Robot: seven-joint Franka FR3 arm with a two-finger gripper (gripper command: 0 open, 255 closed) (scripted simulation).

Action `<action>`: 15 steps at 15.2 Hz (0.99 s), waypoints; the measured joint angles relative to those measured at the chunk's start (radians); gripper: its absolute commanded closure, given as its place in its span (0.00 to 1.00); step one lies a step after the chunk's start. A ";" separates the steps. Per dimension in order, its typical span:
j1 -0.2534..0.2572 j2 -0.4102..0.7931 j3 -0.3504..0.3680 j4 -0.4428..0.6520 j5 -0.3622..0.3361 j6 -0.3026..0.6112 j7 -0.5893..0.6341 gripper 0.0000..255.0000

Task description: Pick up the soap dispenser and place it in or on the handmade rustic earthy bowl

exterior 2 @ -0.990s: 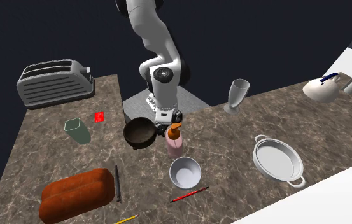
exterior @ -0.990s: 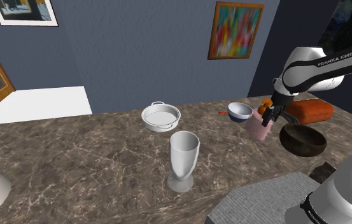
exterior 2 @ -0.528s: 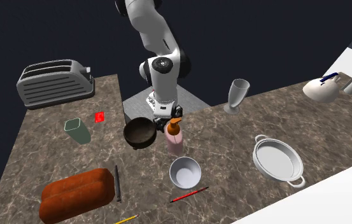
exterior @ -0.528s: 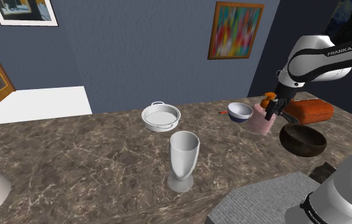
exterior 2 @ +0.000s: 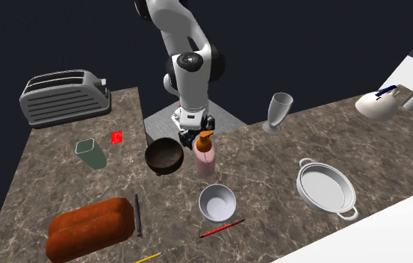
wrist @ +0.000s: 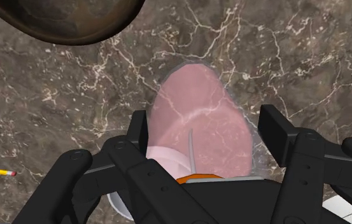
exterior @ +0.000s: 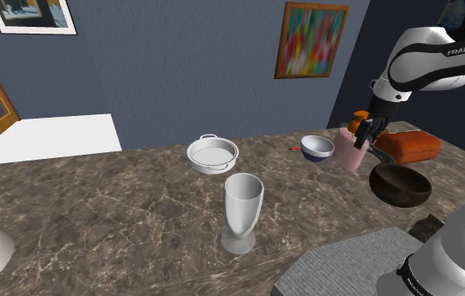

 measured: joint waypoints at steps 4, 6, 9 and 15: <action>0.000 -0.022 0.011 0.038 0.005 -0.059 0.000 1.00; 0.002 -0.027 0.018 0.062 0.010 -0.089 0.002 1.00; 0.005 -0.035 0.026 0.097 0.016 -0.132 0.003 1.00; 0.000 -0.060 0.034 0.152 0.018 -0.211 -0.005 1.00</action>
